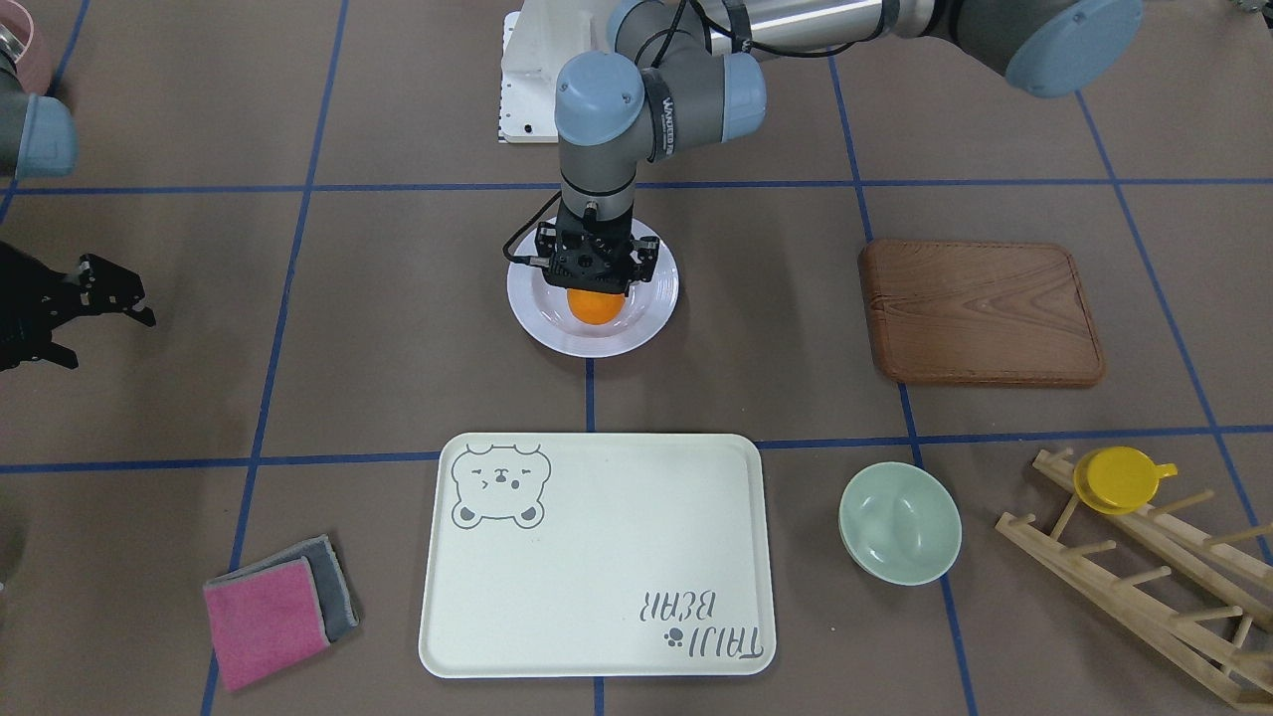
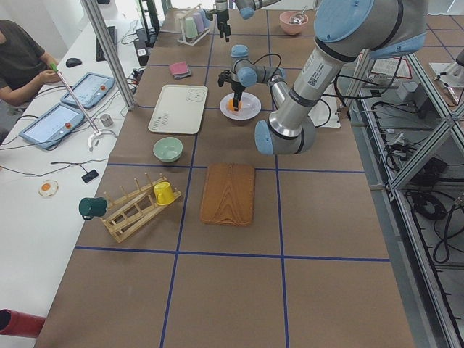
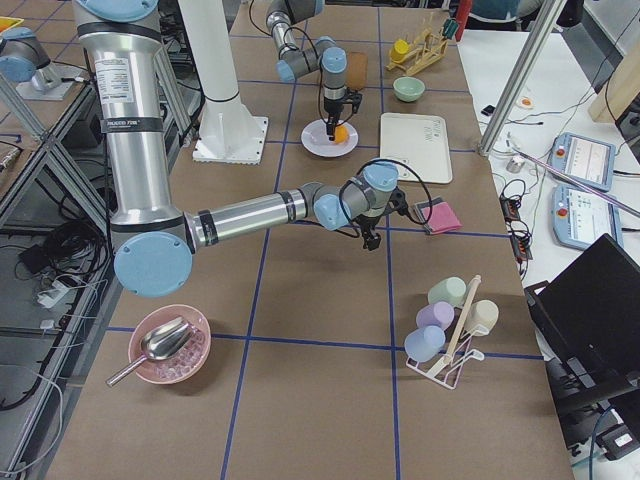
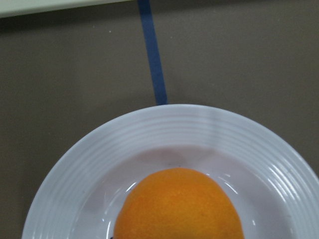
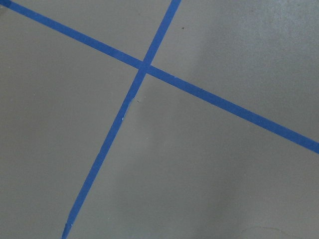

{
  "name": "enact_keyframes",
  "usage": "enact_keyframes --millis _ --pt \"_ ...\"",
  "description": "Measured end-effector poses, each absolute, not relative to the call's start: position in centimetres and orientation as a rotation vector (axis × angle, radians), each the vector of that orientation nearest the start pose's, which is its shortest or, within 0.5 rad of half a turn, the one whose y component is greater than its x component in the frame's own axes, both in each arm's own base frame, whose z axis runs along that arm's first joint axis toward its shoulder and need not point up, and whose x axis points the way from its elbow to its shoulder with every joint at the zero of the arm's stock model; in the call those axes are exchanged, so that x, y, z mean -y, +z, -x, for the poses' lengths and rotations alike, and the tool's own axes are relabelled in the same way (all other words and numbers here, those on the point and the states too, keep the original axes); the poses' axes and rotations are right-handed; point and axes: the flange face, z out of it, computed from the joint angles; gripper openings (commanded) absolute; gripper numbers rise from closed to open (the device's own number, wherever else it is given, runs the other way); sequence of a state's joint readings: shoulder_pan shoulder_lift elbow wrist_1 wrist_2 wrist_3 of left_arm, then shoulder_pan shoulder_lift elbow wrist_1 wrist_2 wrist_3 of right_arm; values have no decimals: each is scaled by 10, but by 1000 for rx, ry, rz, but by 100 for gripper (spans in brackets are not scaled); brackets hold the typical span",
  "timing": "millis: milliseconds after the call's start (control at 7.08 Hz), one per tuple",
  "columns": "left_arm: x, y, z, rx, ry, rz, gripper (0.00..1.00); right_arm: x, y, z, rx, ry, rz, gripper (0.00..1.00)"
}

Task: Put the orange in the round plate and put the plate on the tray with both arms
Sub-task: 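Carry the orange with the left gripper onto the white plate, then release the orange and lift the left gripper while the right arm reaches in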

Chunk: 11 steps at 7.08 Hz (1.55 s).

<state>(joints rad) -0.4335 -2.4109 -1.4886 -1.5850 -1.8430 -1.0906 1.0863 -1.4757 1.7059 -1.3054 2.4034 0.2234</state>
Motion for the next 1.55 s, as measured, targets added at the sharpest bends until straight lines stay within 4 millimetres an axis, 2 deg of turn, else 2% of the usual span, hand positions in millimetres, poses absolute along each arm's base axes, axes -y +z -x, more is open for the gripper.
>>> enact_keyframes --millis 141,424,565,706,847,988,1129,1412,1553 --pt "406 179 -625 -803 149 -105 100 507 509 203 932 -451 -152 100" --pt "402 172 -618 -822 150 -113 100 508 510 205 932 -451 -148 100" --pt "397 167 -606 -846 153 -124 100 509 507 206 935 -450 -150 100" --pt "388 165 -582 -879 156 -141 100 512 498 212 942 -444 -151 100" --pt "382 168 -547 -911 154 -165 100 518 480 227 956 -427 -147 100" --pt "387 178 -514 -920 153 -191 100 526 454 252 977 -386 -127 100" --pt "399 190 -489 -911 164 -215 100 534 423 276 998 -324 -102 99" --pt "420 215 -461 -875 168 -241 100 542 367 318 1016 -129 -87 99" --pt "427 220 -454 -865 158 -248 100 536 353 341 1039 4 -113 99"
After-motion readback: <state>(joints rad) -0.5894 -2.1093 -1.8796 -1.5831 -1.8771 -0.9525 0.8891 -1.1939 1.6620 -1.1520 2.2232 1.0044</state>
